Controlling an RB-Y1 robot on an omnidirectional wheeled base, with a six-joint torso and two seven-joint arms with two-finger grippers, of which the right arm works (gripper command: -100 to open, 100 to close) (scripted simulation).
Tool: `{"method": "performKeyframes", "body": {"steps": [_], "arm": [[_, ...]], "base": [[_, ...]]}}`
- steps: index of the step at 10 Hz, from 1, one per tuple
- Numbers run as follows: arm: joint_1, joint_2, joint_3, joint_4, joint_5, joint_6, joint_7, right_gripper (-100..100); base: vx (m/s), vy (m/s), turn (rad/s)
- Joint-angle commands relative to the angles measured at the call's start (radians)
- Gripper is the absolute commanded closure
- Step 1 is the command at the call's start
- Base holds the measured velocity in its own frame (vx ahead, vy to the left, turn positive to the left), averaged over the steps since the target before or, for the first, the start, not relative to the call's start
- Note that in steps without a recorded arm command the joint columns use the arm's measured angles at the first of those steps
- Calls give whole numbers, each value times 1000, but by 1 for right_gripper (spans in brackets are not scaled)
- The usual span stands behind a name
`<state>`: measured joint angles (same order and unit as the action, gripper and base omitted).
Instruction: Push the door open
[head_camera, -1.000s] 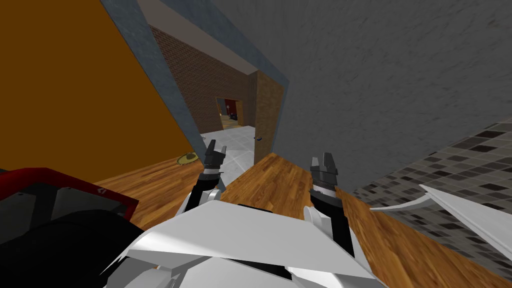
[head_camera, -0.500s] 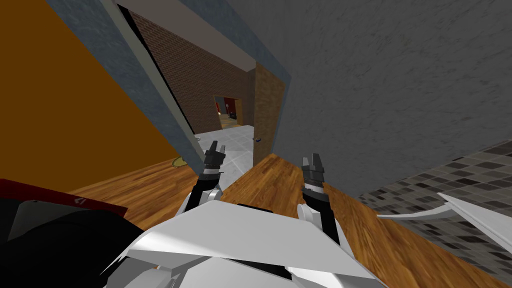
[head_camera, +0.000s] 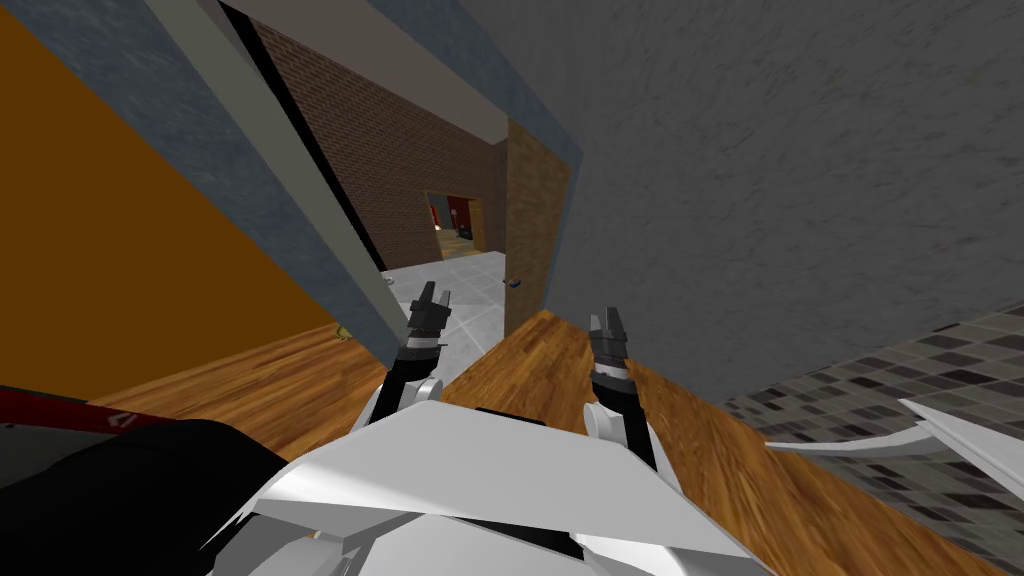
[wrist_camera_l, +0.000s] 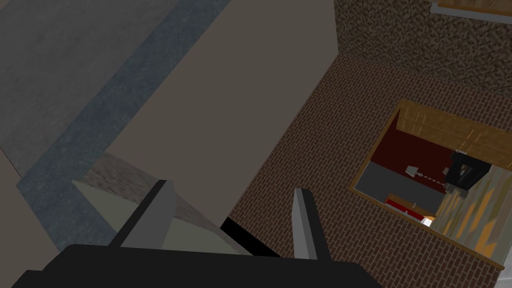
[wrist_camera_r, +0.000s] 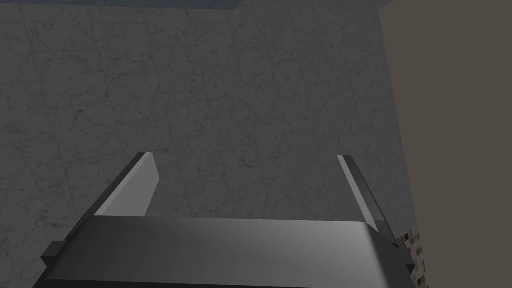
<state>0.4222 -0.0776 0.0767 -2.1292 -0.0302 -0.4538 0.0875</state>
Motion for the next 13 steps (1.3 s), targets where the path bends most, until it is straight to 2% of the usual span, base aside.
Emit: {"method": "performKeyframes", "body": {"steps": [1,7,9,11,13], "arm": [[-8,-2,26,32,1,-16,-3,-100],[-73,-27,142,184,-6,-56,-31,-100],[-80,-30,154,201,-7,-60,-34,-100],[-108,-40,205,268,-10,-77,-46,-100],[-123,-45,232,303,-11,-87,-52,-100]], "base": [[126,-12,-1],[155,-17,-4],[99,-29,0],[130,-14,-7],[151,-27,-3]]}}
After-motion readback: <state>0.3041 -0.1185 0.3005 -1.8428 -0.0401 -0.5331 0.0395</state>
